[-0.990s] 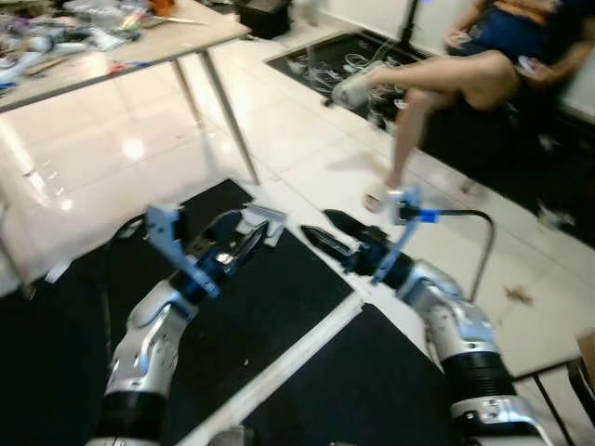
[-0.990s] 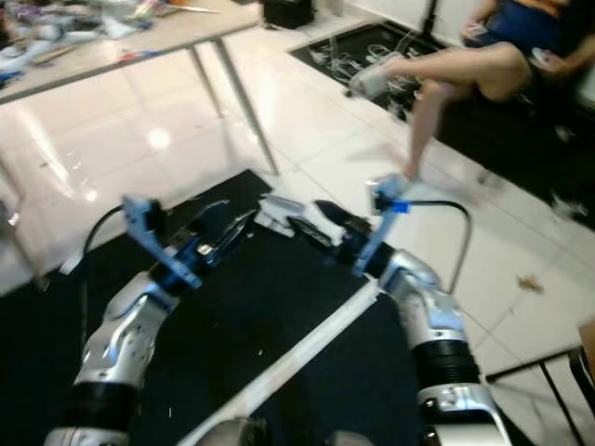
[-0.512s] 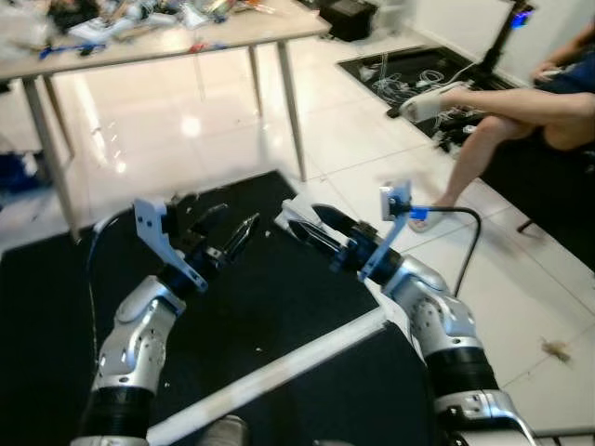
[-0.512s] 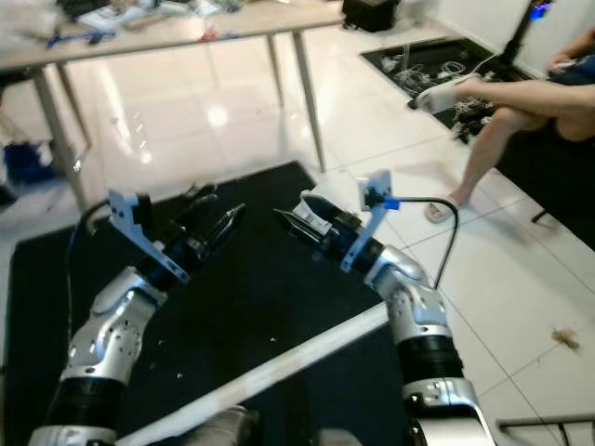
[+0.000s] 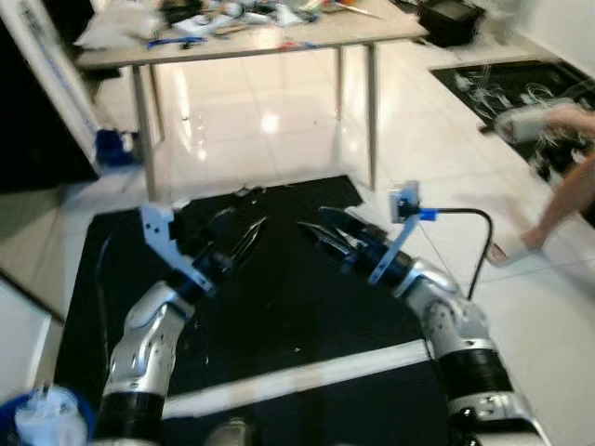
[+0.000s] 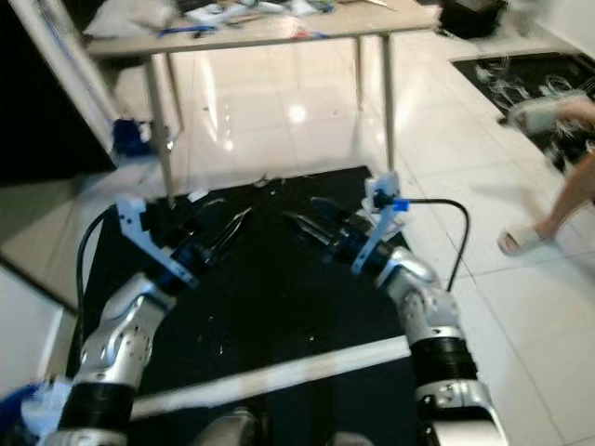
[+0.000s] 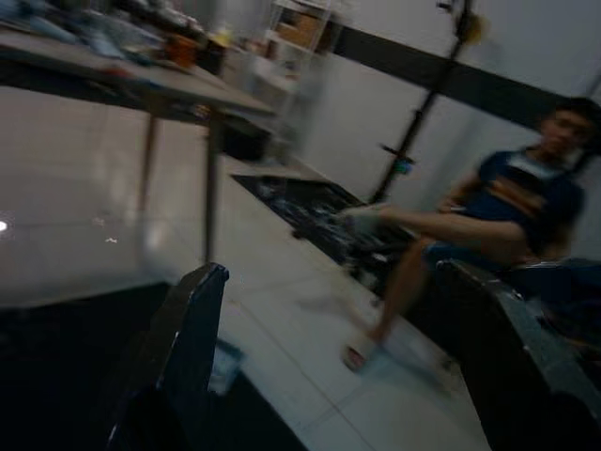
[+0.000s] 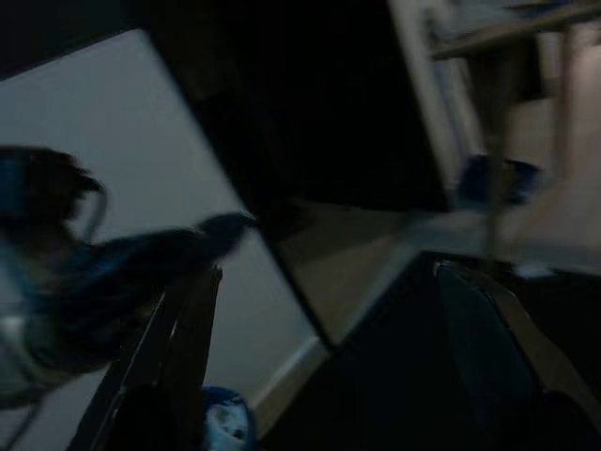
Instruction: Picking trash to rubbish bin
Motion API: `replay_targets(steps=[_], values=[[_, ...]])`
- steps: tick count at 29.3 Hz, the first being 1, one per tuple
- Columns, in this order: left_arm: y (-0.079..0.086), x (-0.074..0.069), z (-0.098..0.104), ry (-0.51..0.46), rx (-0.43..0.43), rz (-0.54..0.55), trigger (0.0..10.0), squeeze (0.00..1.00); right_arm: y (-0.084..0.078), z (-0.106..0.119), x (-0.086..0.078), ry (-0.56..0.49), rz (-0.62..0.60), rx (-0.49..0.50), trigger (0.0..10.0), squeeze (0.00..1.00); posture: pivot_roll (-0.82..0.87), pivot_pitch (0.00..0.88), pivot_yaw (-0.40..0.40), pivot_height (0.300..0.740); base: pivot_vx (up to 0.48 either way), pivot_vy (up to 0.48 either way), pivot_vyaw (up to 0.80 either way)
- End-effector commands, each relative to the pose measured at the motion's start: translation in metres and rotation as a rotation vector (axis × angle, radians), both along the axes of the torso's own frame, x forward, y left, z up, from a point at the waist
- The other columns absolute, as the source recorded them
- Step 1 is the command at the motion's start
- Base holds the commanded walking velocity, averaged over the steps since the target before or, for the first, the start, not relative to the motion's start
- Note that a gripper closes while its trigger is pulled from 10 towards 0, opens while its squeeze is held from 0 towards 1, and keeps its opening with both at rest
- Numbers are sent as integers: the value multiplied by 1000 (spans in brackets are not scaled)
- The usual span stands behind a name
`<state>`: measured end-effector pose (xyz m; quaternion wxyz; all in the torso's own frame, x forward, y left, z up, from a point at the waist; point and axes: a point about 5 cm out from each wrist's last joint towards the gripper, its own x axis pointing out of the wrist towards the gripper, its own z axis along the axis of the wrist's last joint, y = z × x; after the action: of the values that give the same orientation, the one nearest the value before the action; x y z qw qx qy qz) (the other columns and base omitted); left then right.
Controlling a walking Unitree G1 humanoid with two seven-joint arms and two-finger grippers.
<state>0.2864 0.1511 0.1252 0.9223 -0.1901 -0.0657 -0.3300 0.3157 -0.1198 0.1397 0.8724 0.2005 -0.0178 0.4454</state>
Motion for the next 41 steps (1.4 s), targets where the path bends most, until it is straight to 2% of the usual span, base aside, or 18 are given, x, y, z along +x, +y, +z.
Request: replay_targets(steps=[1,13,23,24,25,27,30,31,35,41], values=[[-1,-2,-5,13,13,-4,10000,0,-4,-7,-2,30,-10,-11,10000,0,53,0,-27,740,0,0,769],[-1,-2,-6,11,13,4,10000,0,-5,-7,-2,33,-18,7,10000,0,53,0,-27,740,0,0,733],[-1,-3,-7,10,3,-1,10000,0,-8,-8,0,41,-55,22,10000,0,53,0,-27,740,0,0,0],[-1,-3,-7,9,4,1,10000,0,-13,-9,3,54,-138,23,10000,0,56,0,-31,740,0,0,0],[-1,-3,-7,9,4,1,10000,0,-13,-9,3,54,-138,23,10000,0,56,0,-31,740,0,0,0],[1,-3,-7,0,14,17,10000,0,-22,-12,8,87,-282,-1,10000,0,59,0,-33,740,0,0,0],[7,-1,-8,-9,70,125,10000,0,-33,-14,12,97,-466,-111,10000,0,56,0,-32,740,0,0,0],[13,2,-9,-1,111,211,10000,0,-37,-15,12,100,-542,-152,10000,0,56,0,-32,740,0,0,0],[15,2,-10,-20,165,263,10000,0,-40,-16,13,107,-594,-163,10000,0,49,0,-30,740,0,0,0],[14,2,-11,-28,157,275,10000,0,-42,-16,18,105,-648,-199,10000,0,44,0,-35,740,0,0,0]])
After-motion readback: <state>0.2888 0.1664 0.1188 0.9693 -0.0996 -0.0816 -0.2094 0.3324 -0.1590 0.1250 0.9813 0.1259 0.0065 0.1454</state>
